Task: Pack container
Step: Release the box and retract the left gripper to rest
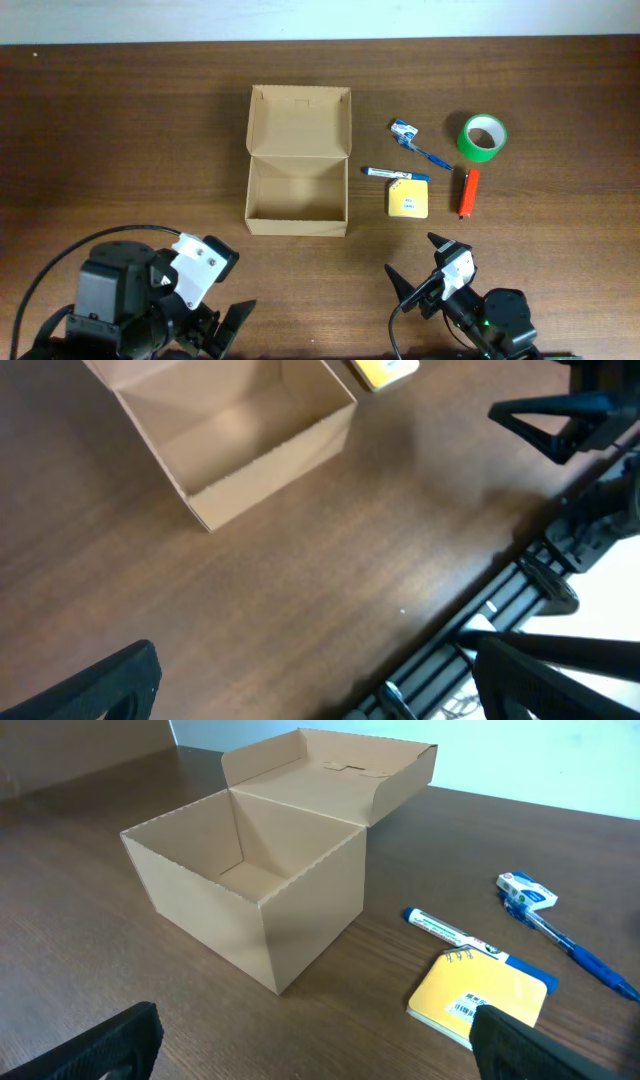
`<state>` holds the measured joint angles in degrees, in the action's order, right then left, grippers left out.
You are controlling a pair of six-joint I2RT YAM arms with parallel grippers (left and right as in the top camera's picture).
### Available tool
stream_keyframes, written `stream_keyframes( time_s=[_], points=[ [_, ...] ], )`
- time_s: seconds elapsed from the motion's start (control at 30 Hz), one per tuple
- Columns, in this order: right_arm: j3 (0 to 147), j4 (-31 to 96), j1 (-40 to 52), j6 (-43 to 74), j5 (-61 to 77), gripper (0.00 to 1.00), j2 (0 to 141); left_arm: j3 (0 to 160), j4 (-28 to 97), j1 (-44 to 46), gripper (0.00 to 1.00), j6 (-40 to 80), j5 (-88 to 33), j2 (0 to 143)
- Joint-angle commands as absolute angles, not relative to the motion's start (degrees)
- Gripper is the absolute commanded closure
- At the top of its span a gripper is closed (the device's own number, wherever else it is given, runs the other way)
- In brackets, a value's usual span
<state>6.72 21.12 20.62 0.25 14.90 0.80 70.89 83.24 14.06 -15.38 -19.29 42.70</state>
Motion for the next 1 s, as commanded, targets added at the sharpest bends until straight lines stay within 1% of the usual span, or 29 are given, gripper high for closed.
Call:
stream_keyframes(
  time_s=[0.0,0.57,0.63,0.83,0.97],
  points=[
    [6.37,21.17,20.99,0.89,14.59,0.01,0.47,71.53,83.42,14.09,0.0,-14.59,-20.73,42.65],
    [6.37,21.06,20.99,1.02,14.9,0.01,0.47,71.53,83.4,14.09,0.0,-14.59,-20.73,42.65],
    [6.37,21.06,20.99,4.16,16.36,0.01,0.47,71.53,83.4,14.09,0.0,-14.59,-20.73,42.65],
    [6.37,21.17,20.99,21.85,16.34,0.01,0.47,71.53,83.4,14.09,0.01,-14.59,-20.73,42.68],
    [6.37,21.08,20.99,22.68,16.32,0.01,0.47,71.53,83.4,14.09,0.0,-14.59,-20.73,42.68]
  ],
)
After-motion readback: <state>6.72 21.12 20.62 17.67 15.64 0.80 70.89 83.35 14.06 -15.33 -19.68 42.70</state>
